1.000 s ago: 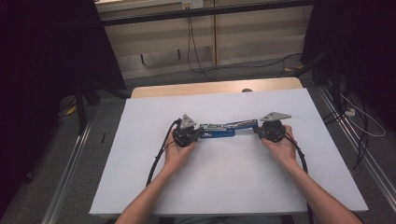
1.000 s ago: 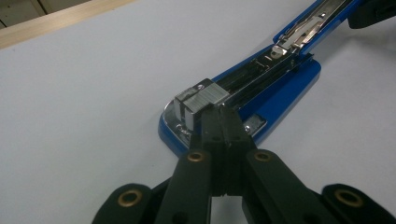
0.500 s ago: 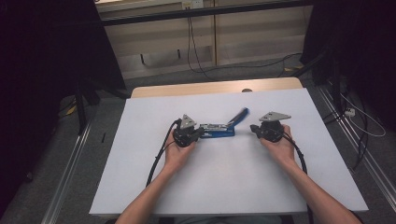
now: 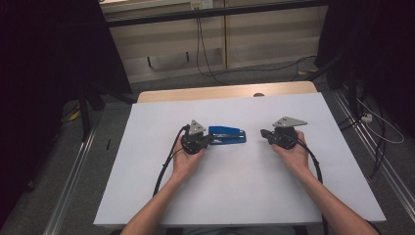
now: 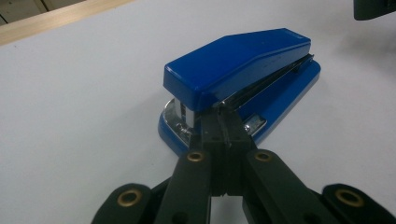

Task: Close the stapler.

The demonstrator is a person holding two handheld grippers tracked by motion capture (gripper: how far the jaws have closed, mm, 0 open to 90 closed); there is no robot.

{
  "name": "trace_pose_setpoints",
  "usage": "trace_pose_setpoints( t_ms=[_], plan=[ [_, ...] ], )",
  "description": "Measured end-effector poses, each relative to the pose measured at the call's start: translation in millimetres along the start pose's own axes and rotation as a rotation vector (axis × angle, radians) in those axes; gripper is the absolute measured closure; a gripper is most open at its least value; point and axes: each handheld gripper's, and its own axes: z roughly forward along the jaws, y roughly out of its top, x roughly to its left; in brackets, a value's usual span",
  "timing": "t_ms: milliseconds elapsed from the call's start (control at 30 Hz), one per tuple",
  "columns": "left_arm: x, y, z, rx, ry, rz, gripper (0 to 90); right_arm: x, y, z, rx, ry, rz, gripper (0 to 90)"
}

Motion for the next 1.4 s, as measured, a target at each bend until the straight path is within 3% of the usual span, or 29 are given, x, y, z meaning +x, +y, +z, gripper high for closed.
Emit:
trace_pose_setpoints(
  t_ms=[200, 267, 300, 367, 433, 533, 600, 667, 700, 867, 1033, 1100, 1233, 1400],
  plan=[
    [0.2, -0.2, -2.3, 0.009, -0.016, -0.015, 88.2, -2.1, -0.1, -1.7, -0.016, 0.005, 0.016, 86.9],
    [-0.1, 0.1, -3.9, 0.017, -0.014, -0.004, 86.6, -2.6, -0.2, -2.2, -0.021, 0.01, 0.026, 85.3],
    [-1.6, -0.2, -4.0, 0.017, -0.022, -0.019, 85.6, -2.7, 0.0, -2.4, -0.024, 0.011, 0.025, 85.0],
    [-2.4, -0.5, -5.0, 0.016, -0.022, -0.022, 84.3, -2.5, 0.5, -3.0, -0.034, 0.016, 0.025, 82.0],
    [-3.3, -0.7, -8.3, 0.017, -0.036, -0.055, 80.9, -1.8, 0.9, -3.5, -0.038, 0.019, 0.031, 77.8],
    [-3.0, -1.2, -13.7, 0.012, -0.024, -0.04, 78.5, -1.3, 1.1, -4.1, -0.041, 0.028, 0.031, 71.6],
    [-2.3, -2.2, -15.5, 0.005, -0.002, -0.044, 72.7, -1.1, 1.2, -4.7, -0.042, 0.03, 0.037, 66.6],
    [-1.4, -3.5, -16.9, -0.002, 0.036, -0.033, 60.5, -1.1, 1.5, -5.8, -0.043, 0.033, 0.042, 60.0],
    [-0.4, -3.9, -18.1, 0.001, 0.039, -0.036, 53.9, -0.8, 1.7, -6.4, -0.045, 0.034, 0.047, 55.0],
    [3.4, -5.2, -22.6, -0.011, 0.07, -0.052, 38.3, -1.4, 1.8, -7.9, -0.049, 0.012, 0.064, 34.5],
    [8.0, -4.6, -26.2, -0.028, 0.1, -0.026, 21.1, -0.2, 1.0, -5.5, -0.039, -0.024, 0.078, 10.7],
    [9.1, -4.2, -27.8, -0.032, 0.111, -0.027, 13.2, 0.7, 1.5, -5.9, -0.044, -0.025, 0.067, 7.9],
    [10.2, -5.2, -31.3, -0.047, 0.085, -0.042, 4.7, 3.2, 3.1, -10.4, -0.08, -0.042, 0.07, 2.7],
    [8.0, -2.5, -37.6, -0.095, 0.088, -0.038, 4.0, 5.5, 1.5, -14.0, -0.105, -0.048, 0.045, 3.2]
  ],
)
